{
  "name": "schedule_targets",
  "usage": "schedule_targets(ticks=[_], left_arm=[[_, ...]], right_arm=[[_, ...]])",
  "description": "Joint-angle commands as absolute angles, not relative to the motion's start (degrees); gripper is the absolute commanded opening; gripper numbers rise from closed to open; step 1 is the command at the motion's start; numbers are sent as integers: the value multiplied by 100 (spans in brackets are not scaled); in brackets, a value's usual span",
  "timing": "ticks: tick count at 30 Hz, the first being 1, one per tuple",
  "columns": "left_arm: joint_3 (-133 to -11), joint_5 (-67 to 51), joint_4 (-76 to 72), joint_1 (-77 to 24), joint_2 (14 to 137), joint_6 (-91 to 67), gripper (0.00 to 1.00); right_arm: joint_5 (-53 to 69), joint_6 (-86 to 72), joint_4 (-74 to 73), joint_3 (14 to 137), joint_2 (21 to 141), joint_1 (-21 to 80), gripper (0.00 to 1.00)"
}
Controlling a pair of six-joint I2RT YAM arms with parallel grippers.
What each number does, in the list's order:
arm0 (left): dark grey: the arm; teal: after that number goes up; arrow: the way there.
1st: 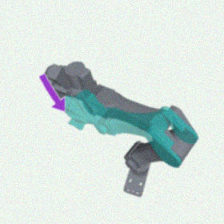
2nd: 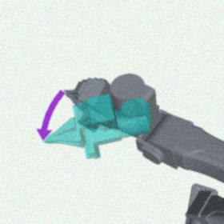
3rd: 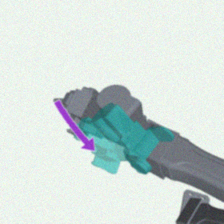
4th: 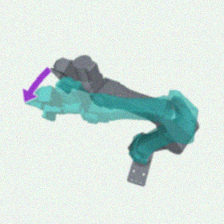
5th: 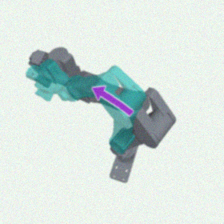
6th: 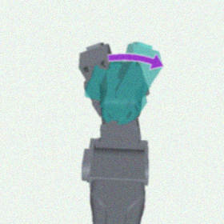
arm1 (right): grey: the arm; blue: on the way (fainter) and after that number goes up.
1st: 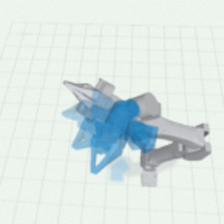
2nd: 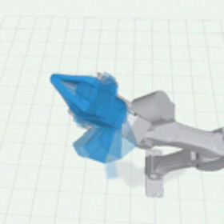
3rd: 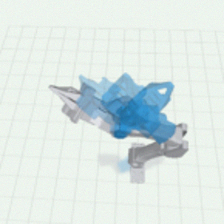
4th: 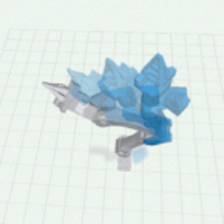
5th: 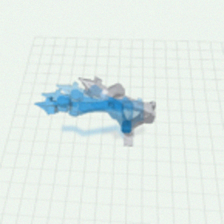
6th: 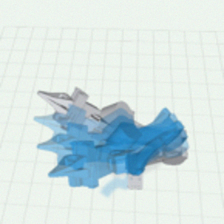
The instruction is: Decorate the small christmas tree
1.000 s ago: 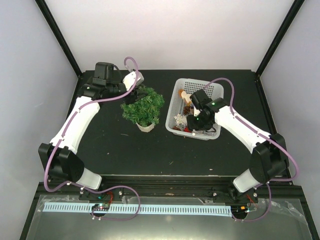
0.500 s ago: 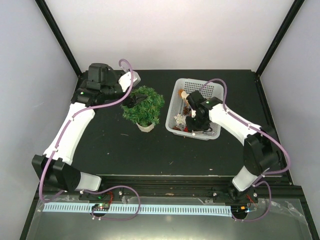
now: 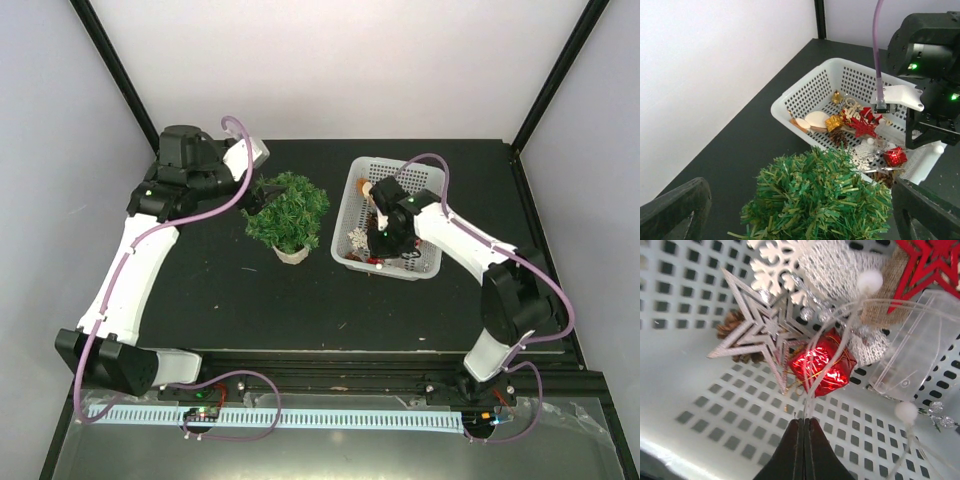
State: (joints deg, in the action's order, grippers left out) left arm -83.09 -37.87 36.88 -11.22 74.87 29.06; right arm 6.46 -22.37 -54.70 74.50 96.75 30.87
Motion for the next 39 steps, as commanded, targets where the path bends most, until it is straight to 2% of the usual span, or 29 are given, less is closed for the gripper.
schedule_targets(ticks=[1,8,13,24,31,36,39], left_arm=[[-8970,-3575,3943,-1046,7441,2601,99],[-10062,-4091,4370,-1124,7374,2338,99],[-10487,-4344,4765,-1610,7217,2532,99],[-10083,-3933,5236,-3022,7524,3044,99],[-9277,-3800,4402,-3378,7757,2456,99],[-8968,-4698,3991,-3435,8132,2105,99],[-8503,-5118,3126,-3439,8158,1722,98]], right_arm=[[565,-2181,-5713,8024,9315,3111,1],[92,-2146,-6456,9187,8723,3111,1],[194,-2158,-6856,9984,8395,3111,1],[644,-2495,-6843,11851,7843,3111,1],[1056,-2965,-6402,12819,7908,3111,1],[1278,-3361,-5883,13034,7886,3111,1],[1427,-3571,-5632,13143,7884,3111,1]])
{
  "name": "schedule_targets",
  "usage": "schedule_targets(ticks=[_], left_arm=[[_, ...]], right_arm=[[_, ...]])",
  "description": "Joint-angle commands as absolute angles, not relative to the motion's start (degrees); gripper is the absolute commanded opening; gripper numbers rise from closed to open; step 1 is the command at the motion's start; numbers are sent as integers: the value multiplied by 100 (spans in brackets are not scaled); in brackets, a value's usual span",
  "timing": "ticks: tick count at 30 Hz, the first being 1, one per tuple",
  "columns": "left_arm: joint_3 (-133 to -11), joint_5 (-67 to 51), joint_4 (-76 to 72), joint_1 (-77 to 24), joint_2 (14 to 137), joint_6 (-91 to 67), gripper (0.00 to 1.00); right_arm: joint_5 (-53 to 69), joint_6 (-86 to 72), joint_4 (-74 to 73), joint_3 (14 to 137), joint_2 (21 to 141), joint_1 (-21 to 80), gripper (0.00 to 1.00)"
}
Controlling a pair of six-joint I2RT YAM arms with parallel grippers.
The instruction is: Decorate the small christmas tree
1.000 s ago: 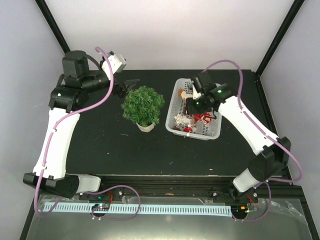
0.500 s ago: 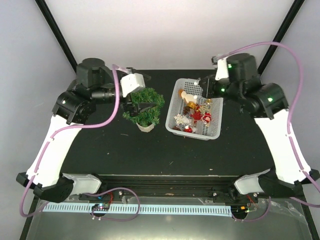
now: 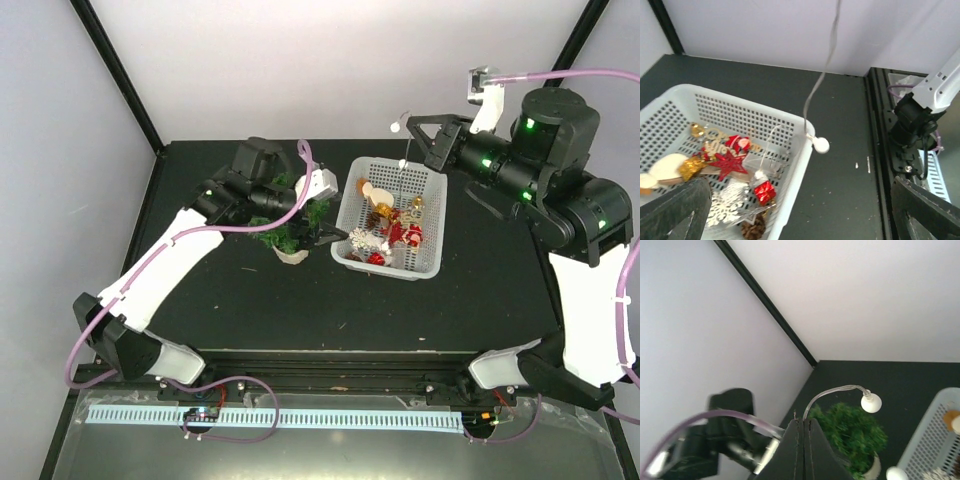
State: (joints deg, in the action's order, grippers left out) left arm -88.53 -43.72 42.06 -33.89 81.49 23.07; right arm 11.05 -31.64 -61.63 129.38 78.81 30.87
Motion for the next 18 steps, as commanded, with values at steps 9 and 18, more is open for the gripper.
schedule_targets(ticks=[9,18], left_arm=[[-8593,-5825,1894,-3649,8814,960,96],[-9183,-5971,1598,-4224,9566,537,86]], right_arm=[[1608,-3938,-5266,13149,7853,3111,1],[1546,-4039,-5124,12926,7714,3111,1]])
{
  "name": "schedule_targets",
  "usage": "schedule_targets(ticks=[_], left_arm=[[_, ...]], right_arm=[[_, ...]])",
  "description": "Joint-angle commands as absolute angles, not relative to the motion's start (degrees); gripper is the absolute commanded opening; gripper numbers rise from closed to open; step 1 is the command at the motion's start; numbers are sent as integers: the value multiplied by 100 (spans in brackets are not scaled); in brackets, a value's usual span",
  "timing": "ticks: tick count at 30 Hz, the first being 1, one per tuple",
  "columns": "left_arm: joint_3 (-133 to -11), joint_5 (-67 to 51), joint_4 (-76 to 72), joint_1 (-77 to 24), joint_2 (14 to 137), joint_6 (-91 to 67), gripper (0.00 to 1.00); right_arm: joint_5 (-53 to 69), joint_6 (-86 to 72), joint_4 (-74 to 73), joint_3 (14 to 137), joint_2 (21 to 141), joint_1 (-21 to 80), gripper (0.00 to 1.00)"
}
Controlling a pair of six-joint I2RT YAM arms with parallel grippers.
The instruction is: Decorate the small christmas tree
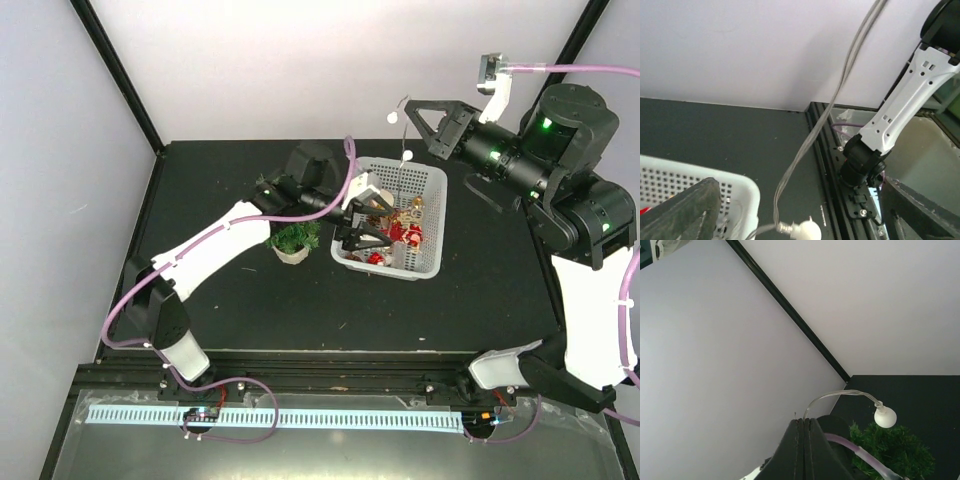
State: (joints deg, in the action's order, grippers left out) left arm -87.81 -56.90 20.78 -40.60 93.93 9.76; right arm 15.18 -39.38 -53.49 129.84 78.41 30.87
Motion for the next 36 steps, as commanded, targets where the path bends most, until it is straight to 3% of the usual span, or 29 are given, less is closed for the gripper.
schedule_targets(ticks=[1,6,7,9,10,16,25,30,36], left_arm=[[-9193,-5995,1516,-4227,9596,442,81],[-9298,-6010,1604,-4271,9709,535,56],[-9380,-5996,1678,-4277,9731,572,45],[-9562,-5859,2000,-4272,9736,712,13],[-9613,-5749,2109,-4267,9691,782,3],[-10170,-4722,3075,-4246,9041,1683,1],[-12983,-3683,4820,-4292,9243,2788,2],[-13044,-3164,5008,-4500,8867,3543,2],[-13012,-2818,5023,-4518,8363,3930,2]], right_arm=[[1537,-4054,-5124,12911,7700,3111,1],[1575,-4176,-4928,12604,7526,3111,1],[1543,-4182,-4896,12552,7482,3109,1],[1442,-4160,-4879,12515,7395,3109,1],[1380,-4119,-4890,12508,7351,3111,1],[1063,-3759,-4910,12259,6941,3103,1],[1012,-3680,-4381,11397,6232,3103,1],[1232,-3733,-4156,10979,5932,3103,1],[1426,-3711,-4317,11369,6038,3103,1]])
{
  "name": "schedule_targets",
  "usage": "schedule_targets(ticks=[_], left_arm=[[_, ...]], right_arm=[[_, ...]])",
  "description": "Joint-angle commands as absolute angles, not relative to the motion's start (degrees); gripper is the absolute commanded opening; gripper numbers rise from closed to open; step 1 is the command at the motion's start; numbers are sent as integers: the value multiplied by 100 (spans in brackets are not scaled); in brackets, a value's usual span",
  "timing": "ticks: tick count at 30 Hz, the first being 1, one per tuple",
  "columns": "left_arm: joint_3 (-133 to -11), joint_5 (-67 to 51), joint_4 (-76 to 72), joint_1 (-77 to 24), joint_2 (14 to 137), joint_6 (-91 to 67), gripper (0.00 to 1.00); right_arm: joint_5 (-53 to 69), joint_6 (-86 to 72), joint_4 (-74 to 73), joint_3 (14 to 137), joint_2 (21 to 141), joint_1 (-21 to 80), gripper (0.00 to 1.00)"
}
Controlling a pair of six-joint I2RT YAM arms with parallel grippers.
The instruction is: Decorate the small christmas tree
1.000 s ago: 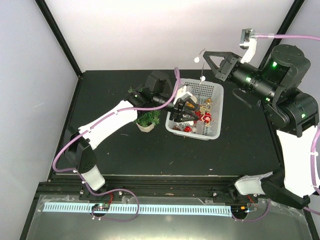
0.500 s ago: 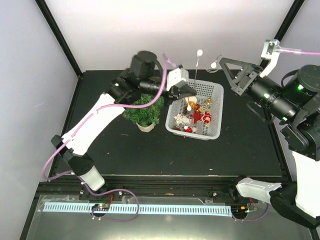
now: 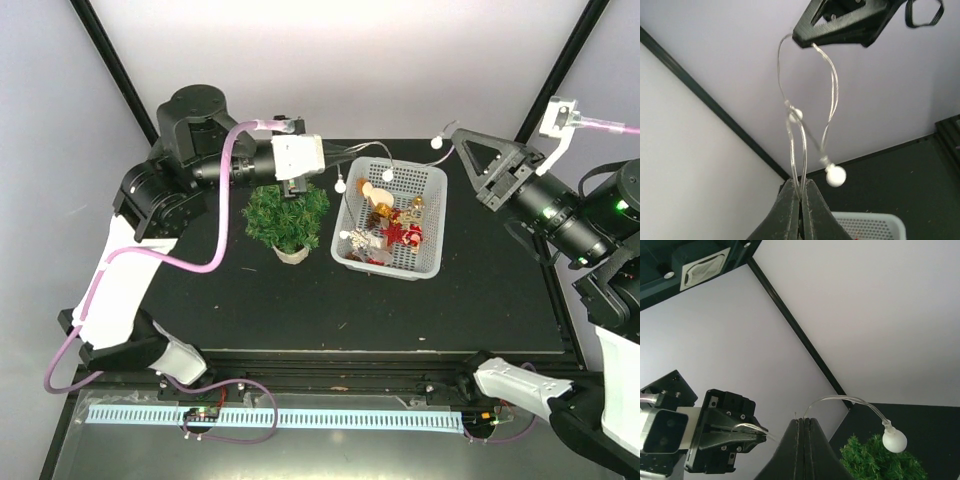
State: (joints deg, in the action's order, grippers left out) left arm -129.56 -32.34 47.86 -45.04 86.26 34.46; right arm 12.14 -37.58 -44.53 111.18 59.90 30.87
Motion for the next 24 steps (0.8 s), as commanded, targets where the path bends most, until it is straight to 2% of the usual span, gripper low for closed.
schedule_targets(ticks=[1,9,18,24], left_arm=[[-13017,-2771,4910,-4518,8282,3961,2],[-13316,-2079,3649,-4518,7976,4028,1],[-13291,-1724,3390,-4518,7705,4263,2],[-12540,-1433,3321,-4509,7295,4473,2]], right_arm=[[1443,-3697,-4319,11427,6043,3101,1],[1464,-3732,-4098,11685,6201,3103,1],[1829,-3902,-3614,11742,6491,3103,1],[2017,-3996,-3228,11229,6465,3103,1]])
